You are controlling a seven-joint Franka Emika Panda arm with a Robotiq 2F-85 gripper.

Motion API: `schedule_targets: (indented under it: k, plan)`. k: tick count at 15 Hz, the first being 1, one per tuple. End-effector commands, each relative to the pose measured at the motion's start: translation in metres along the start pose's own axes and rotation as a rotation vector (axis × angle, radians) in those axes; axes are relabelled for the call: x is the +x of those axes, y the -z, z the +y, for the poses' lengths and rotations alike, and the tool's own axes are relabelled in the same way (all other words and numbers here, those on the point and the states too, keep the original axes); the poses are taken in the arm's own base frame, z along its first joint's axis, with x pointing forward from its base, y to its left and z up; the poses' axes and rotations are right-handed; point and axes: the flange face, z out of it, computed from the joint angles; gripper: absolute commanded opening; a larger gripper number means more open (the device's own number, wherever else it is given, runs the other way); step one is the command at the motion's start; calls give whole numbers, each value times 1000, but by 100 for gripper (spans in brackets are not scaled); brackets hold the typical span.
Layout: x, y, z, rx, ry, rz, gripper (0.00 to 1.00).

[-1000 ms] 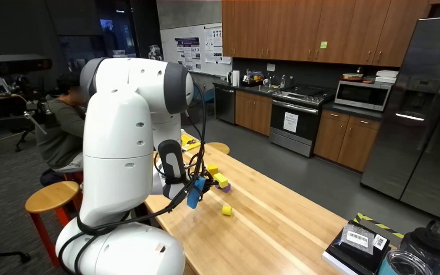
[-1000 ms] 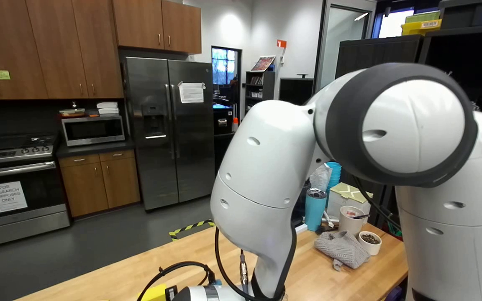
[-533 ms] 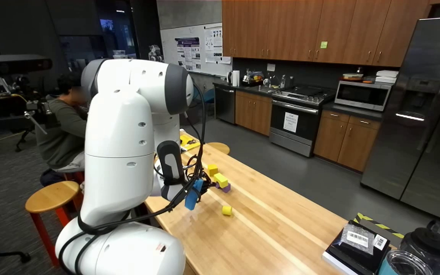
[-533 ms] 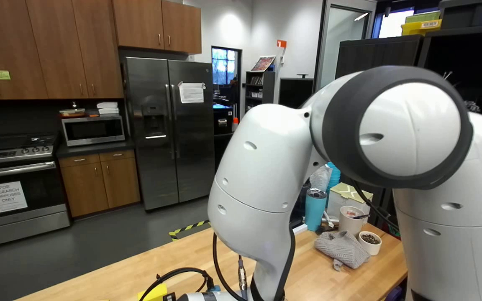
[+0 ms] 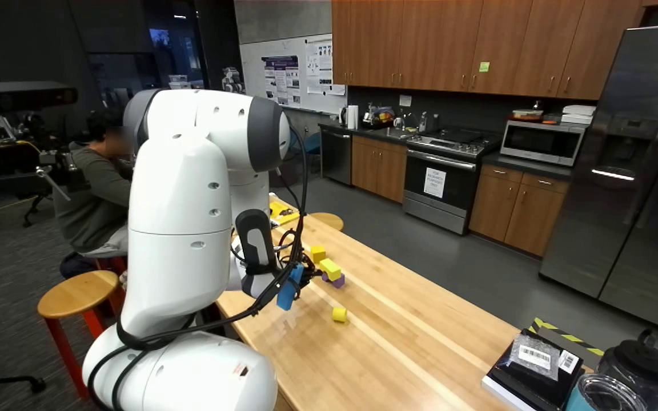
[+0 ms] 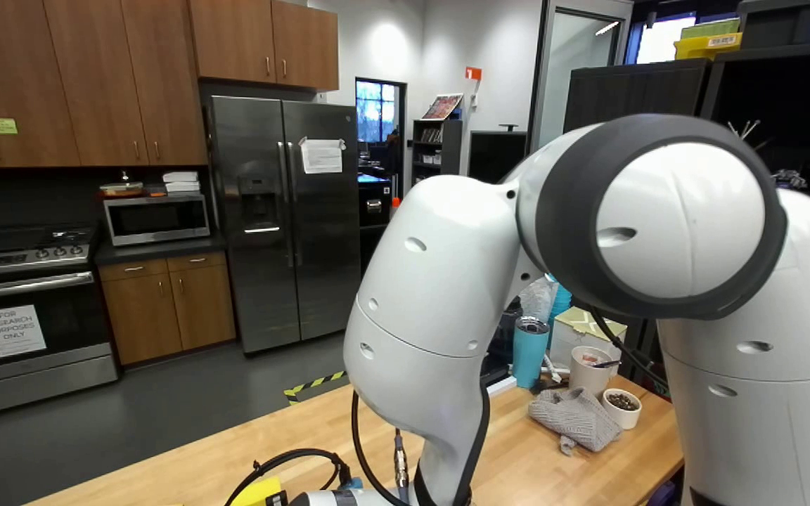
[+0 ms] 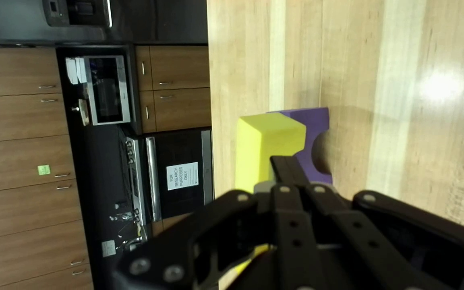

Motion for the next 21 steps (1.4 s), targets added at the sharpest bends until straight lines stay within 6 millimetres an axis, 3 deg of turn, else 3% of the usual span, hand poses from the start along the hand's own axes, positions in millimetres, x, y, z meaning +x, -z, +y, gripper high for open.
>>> schedule_targets:
  k: [1,21]
  plan:
    - [8,-5,7,-7,20,22,0]
    - [9,-23,10,7,3,2,0]
